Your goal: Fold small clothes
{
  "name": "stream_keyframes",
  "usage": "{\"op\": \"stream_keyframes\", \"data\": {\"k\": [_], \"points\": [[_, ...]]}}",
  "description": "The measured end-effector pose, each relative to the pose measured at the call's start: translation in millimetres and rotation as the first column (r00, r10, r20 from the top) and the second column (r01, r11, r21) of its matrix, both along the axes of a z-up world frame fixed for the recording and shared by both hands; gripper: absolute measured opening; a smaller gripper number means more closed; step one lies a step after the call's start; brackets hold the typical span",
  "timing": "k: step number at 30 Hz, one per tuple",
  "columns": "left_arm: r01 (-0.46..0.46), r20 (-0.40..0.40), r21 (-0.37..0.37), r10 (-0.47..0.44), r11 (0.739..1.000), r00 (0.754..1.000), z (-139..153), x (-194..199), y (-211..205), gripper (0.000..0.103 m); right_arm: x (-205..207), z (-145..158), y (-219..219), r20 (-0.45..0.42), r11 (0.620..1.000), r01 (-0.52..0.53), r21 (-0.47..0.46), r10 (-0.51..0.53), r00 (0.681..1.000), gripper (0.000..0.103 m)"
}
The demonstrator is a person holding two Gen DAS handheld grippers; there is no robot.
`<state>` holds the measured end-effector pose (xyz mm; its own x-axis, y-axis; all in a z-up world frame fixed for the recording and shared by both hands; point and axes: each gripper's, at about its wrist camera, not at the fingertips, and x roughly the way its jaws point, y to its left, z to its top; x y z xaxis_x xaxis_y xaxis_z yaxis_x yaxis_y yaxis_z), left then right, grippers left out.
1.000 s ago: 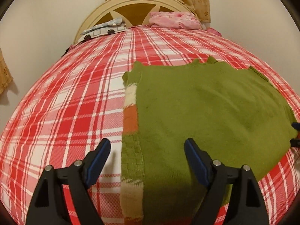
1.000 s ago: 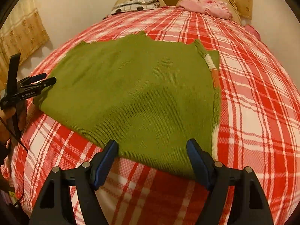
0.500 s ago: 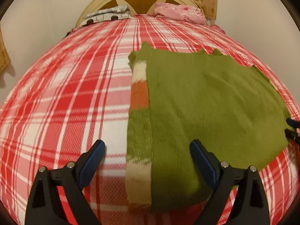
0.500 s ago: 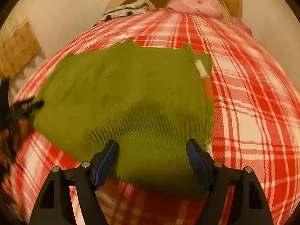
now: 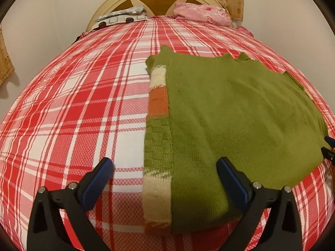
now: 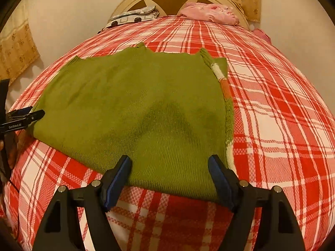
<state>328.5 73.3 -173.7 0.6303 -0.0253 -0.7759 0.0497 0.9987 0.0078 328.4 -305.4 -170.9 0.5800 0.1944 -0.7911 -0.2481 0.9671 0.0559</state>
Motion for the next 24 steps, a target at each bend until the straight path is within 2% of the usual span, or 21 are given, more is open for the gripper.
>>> {"op": "stream_keyframes", "data": {"k": [3,8,11,13,16,19,24], "points": [[-0.002,-0.029,-0.035,0.001,0.999,1.0,-2.5,-2.6,5.6,0.103,-5.0,0.3,1.0,0.012,1.0,0.029,-0.005,-0.029,1.0,0.077],[0.004,-0.029,-0.055,-0.005,0.998,1.0,-3.1,-10.0,9.6,0.103,-8.0,2.0,5.1,0.017,0.999,0.041,-0.033,-0.04,0.999,0.077],[0.003,-0.024,-0.05,-0.004,0.999,1.0,-3.1,-11.1,9.0,0.103,-8.7,21.0,12.5,0.062,0.993,0.088,-0.074,-0.084,0.995,0.077],[0.002,-0.027,-0.052,-0.004,0.999,1.0,-3.1,-10.9,8.7,0.103,-6.4,36.6,23.4,0.106,0.996,0.087,-0.037,-0.082,0.991,0.077],[0.003,-0.028,-0.056,-0.004,0.998,1.0,-3.3,-10.5,9.5,0.103,9.5,33.9,50.8,0.059,0.999,0.03,-0.036,-0.028,0.998,0.077],[0.003,-0.028,-0.059,-0.005,0.998,1.0,-3.3,-10.8,10.1,0.103,22.4,6.9,64.1,-0.041,0.999,0.015,-0.052,-0.017,0.999,0.077],[0.029,-0.036,-0.085,-0.032,0.996,0.999,1.5,-13.6,14.6,0.103,7.8,14.8,61.3,0.0,0.998,0.037,-0.045,-0.037,0.999,0.077]]}}
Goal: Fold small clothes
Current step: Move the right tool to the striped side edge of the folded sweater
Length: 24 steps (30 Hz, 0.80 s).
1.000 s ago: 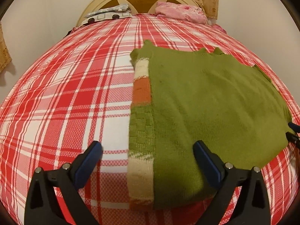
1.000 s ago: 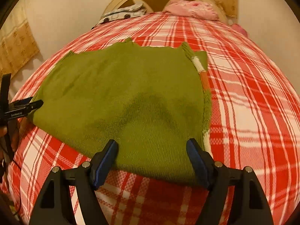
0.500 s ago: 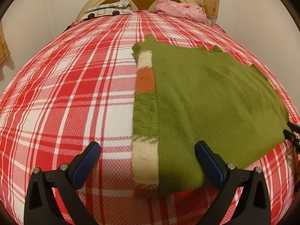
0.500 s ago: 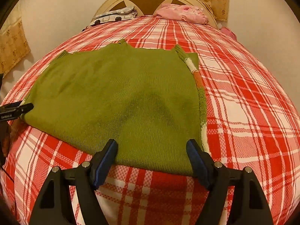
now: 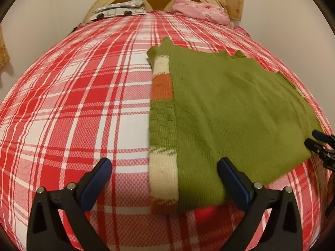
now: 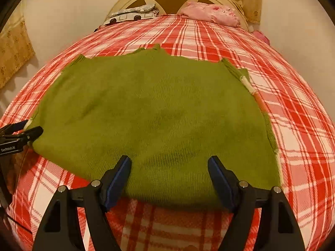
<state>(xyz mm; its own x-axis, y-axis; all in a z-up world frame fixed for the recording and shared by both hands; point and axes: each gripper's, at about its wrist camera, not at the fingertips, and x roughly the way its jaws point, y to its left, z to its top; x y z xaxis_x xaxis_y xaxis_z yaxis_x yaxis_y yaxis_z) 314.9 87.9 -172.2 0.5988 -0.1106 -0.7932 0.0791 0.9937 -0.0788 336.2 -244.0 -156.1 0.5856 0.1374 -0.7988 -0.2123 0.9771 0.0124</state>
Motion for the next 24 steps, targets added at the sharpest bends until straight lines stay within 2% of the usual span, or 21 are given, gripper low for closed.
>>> {"op": "stream_keyframes", "data": {"k": [3,7,12,15,16,17,20,24], "points": [[0.019,0.052,-0.038,-0.017,0.999,0.999,11.1,-11.5,13.6,0.103,-8.8,13.6,13.7,0.048,0.998,-0.049,-0.025,0.05,0.998,0.077],[0.023,0.125,-0.012,-0.021,1.0,0.992,23.3,-19.3,40.1,0.103,-20.9,24.8,69.1,0.098,0.971,-0.224,-0.088,0.232,0.968,0.077],[-0.023,0.124,0.0,0.023,1.0,0.992,27.0,-11.1,80.3,0.103,-36.1,24.6,147.4,0.116,0.891,-0.423,-0.168,0.444,0.889,0.077],[-0.041,0.123,-0.027,0.044,0.999,0.991,28.2,1.5,100.9,0.103,-48.6,19.8,195.5,0.114,0.818,-0.527,-0.231,0.561,0.82,0.075],[-0.043,0.119,-0.043,0.048,0.998,0.992,27.6,5.1,105.1,0.103,-55.0,15.9,205.4,0.117,0.798,-0.546,-0.254,0.586,0.802,0.067],[-0.039,0.109,-0.068,0.047,0.997,0.993,26.6,10.0,108.6,0.103,-58.3,12.2,215.2,0.116,0.778,-0.562,-0.28,0.609,0.785,0.064],[-0.027,0.083,-0.142,0.039,0.989,0.996,25.0,26.8,111.8,0.103,-65.1,-1.6,242.0,0.095,0.73,-0.594,-0.338,0.654,0.75,0.062],[0.04,0.07,-0.223,-0.025,0.974,0.997,23.5,45.1,97.2,0.103,-63.5,-9.6,254.9,0.117,0.736,-0.559,-0.381,0.638,0.761,0.059]]}}
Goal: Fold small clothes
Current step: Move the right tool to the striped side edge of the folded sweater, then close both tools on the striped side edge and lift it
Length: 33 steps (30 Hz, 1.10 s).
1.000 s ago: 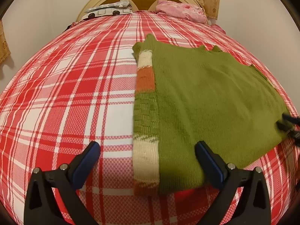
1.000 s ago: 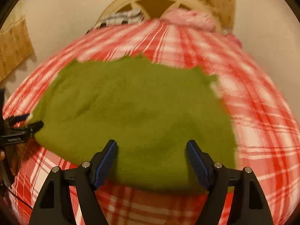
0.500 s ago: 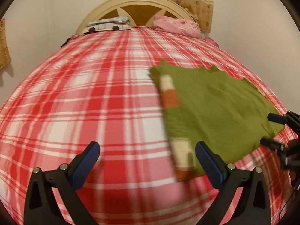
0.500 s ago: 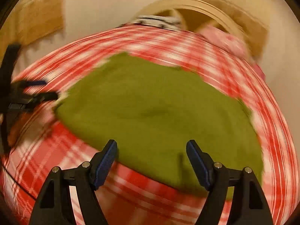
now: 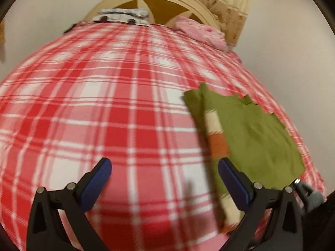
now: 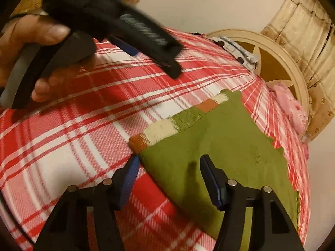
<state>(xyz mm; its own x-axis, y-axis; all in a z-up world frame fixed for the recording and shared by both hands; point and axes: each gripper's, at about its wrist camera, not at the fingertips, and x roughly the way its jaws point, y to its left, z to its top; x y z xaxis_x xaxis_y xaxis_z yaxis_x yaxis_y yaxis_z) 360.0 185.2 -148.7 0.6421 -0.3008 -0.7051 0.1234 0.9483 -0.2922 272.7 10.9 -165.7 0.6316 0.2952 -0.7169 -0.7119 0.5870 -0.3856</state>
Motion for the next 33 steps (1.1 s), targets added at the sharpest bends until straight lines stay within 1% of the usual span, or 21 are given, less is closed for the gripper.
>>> {"op": "stream_keyframes", "data": {"k": [3,5,6,9,13,14,20,21,22,23,25,26,27,28,29,33], "points": [[0.071,-0.017,-0.052,-0.072,0.996,0.997,-4.0,23.5,-18.3,0.103,4.8,-2.3,4.6,-0.005,1.0,0.008,0.014,-0.008,1.0,0.047],[0.09,-0.028,-0.078,-0.093,0.993,0.995,-5.6,37.8,-24.6,0.103,6.1,-1.5,6.7,-0.013,1.0,0.016,0.02,-0.015,1.0,0.035],[0.096,-0.035,-0.1,-0.1,0.99,0.994,-7.1,46.3,-27.5,0.103,7.6,-0.9,5.5,-0.016,0.999,0.025,0.025,-0.025,1.0,0.023],[0.105,-0.05,-0.165,-0.115,0.981,0.992,-10.7,67.3,-35.5,0.103,13.0,0.9,-0.3,-0.049,0.998,0.04,0.049,-0.037,0.998,0.019],[0.123,-0.059,-0.177,-0.136,0.976,0.989,-12.4,84.5,-45.0,0.102,15.4,0.9,-0.1,-0.058,0.998,0.029,0.053,-0.026,0.998,0.018],[0.113,-0.063,-0.174,-0.126,0.978,0.99,-13.8,89.5,-45.6,0.102,16.0,0.8,-0.4,-0.063,0.998,0.028,0.057,-0.025,0.998,0.018],[0.14,-0.076,-0.205,-0.158,0.969,0.985,-18.1,107.8,-46.2,0.101,18.0,2.9,-3.5,-0.081,0.997,0.015,0.075,-0.009,0.997,0.018],[0.14,-0.077,-0.212,-0.16,0.967,0.984,-18.0,110.3,-46.0,0.094,17.9,3.5,-4.2,-0.081,0.997,0.008,0.074,-0.002,0.997,0.018],[0.144,-0.079,-0.224,-0.165,0.964,0.983,-18.5,113.6,-45.6,0.083,19.7,4.1,-5.3,-0.08,0.997,0.005,0.073,0.001,0.997,0.017],[0.146,-0.084,-0.243,-0.17,0.959,0.982,-19.7,116.1,-45.0,0.077,20.4,4.9,-6.2,-0.08,0.997,0.001,0.075,0.005,0.997,0.017],[0.15,-0.096,-0.269,-0.181,0.951,0.979,-23.4,121.6,-45.9,0.05,23.4,6.0,-9.2,-0.086,0.996,0.001,0.084,0.006,0.996,0.017],[0.152,-0.102,-0.272,-0.186,0.95,0.977,-24.2,122.0,-48.1,0.046,23.9,6.6,-10.4,-0.089,0.996,0.002,0.088,0.006,0.996,0.017],[0.157,-0.098,-0.276,-0.191,0.948,0.977,-23.9,122.1,-49.2,0.033,23.2,7.4,-11.3,-0.088,0.996,0.002,0.09,0.006,0.996,0.016],[0.174,-0.09,-0.294,-0.209,0.94,0.974,-23.1,122.4,-51.1,0.016,25.9,7.5,-12.7,-0.087,0.996,0.002,0.092,0.006,0.996,0.016],[0.181,-0.079,-0.298,-0.213,0.937,0.974,-21.2,120.9,-52.6,0.016,27.3,8.3,-14.5,-0.088,0.995,0.003,0.096,0.006,0.996,0.015],[0.176,-0.036,-0.28,-0.194,0.944,0.98,-8.0,112.4,-57.0,0.015,29.2,16.3,-27.4,-0.091,0.991,0.016,0.129,-0.004,0.996,0.014]]}}
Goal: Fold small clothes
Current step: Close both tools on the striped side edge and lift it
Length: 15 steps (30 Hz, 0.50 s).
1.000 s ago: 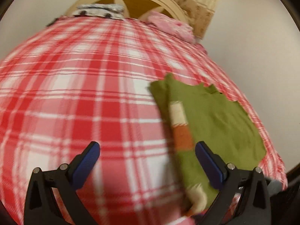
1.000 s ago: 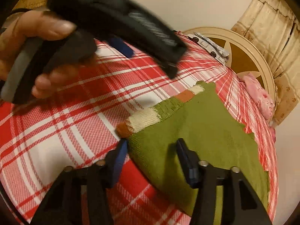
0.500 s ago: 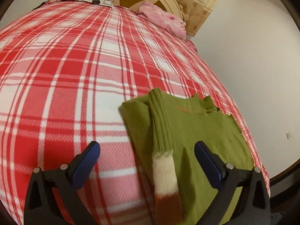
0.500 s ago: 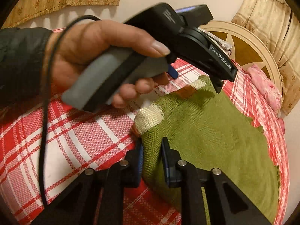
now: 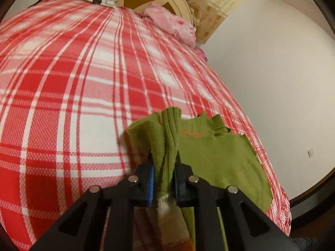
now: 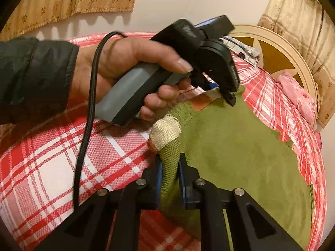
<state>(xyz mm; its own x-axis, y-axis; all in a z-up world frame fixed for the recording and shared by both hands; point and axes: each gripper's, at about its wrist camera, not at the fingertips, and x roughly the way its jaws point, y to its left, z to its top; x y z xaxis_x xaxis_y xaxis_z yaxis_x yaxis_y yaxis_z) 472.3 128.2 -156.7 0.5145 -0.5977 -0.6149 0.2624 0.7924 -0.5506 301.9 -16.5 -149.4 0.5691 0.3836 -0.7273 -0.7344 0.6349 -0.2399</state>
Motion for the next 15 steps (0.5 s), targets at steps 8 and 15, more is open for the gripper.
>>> {"op": "stream_keyframes", "data": {"k": [8,15], "points": [[0.005,0.033,-0.023,-0.005,1.0,0.999,31.0,-3.3,-13.9,0.015,14.6,21.5,-40.6,0.01,0.995,0.078,0.068,-0.079,0.997,0.013],[0.009,0.073,-0.046,-0.006,0.999,0.997,52.6,-3.6,-38.2,0.015,19.9,36.1,-76.6,0.0,0.979,0.138,0.148,-0.139,0.99,0.012]]}}
